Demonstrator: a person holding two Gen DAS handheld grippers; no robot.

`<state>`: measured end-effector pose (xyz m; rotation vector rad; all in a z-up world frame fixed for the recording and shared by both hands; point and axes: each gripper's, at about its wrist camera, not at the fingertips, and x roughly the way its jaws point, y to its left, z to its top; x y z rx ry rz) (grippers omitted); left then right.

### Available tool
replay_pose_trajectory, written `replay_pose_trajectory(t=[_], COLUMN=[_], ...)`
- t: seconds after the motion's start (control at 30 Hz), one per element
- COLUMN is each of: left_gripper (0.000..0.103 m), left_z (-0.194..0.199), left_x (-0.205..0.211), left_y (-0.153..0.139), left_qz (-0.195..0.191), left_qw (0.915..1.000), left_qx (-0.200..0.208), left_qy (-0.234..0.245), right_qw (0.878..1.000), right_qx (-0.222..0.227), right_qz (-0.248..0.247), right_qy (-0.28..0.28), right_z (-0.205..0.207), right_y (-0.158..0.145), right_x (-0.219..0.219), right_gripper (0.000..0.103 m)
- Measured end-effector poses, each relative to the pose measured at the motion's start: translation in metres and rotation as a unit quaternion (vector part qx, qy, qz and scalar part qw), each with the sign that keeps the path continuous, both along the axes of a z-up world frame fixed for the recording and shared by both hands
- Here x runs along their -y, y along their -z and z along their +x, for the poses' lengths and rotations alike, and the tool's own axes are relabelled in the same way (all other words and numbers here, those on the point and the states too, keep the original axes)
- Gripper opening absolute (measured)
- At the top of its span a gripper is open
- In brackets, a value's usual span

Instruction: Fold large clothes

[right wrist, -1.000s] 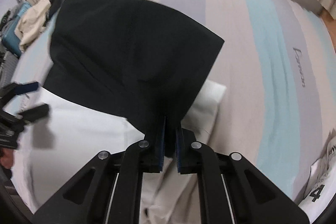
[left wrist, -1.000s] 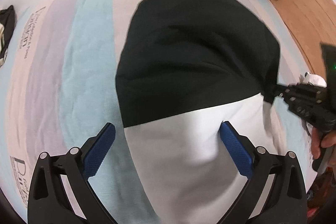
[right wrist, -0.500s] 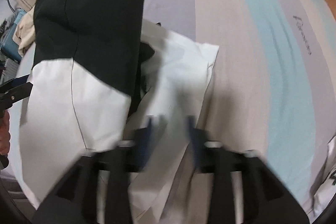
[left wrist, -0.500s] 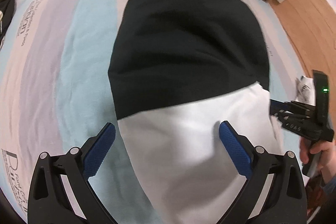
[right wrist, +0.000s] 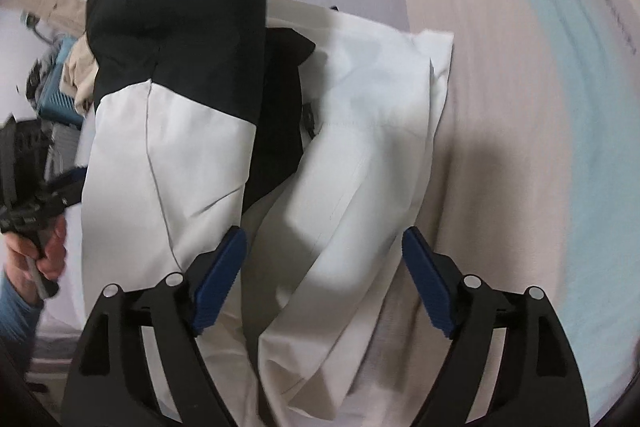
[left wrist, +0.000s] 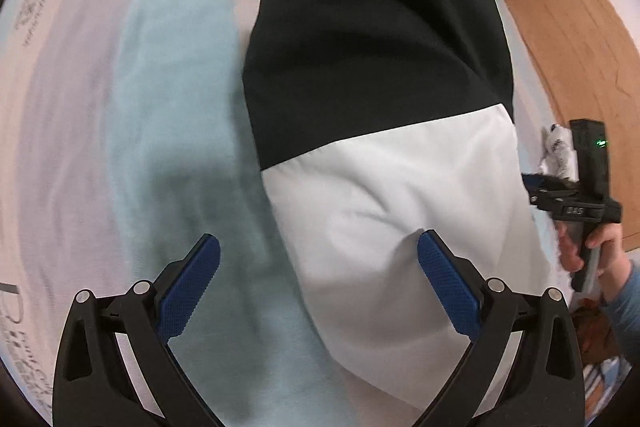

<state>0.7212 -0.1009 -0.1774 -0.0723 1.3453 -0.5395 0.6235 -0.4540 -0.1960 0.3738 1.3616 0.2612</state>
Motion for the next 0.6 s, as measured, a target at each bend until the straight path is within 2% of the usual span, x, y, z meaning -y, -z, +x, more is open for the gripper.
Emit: replay_pose_trajectory(t=[0.17,0.3,0.4,0.6], left_gripper=[0.097,0.097,0.098,0.098], left_z=[0.007,0.013,0.015,0.018], left_x=[0.002,0.006,0.010,0.031], left_y=[0.010,0.024,0.034,0.044], left_qz=[-0.051,-0.074,-0.091,-0.086], left_qw=[0.9983,0.9959,0.9934,0.9934], left_qx=[-0.026,-0.049,-0.068,-0.071], left_qy=[0.011,0.016,0.016,0.023], right_qw=[0.996,0.990,0.986,0.983], right_qx=[-0.025,-0.043,-0.059,-0.064], right_qz=[0.079,0.133,0.149,0.167], right_qy=[0.028,0.038,0.046,0.032], right_z=[-0.002,0.001,0.002,0.004], right_y=[0.017,0.030,0.044,0.052], right_x=[0.013,0.013,0.016,-0.004], right_gripper=[0.079,0.080,0.084,0.085])
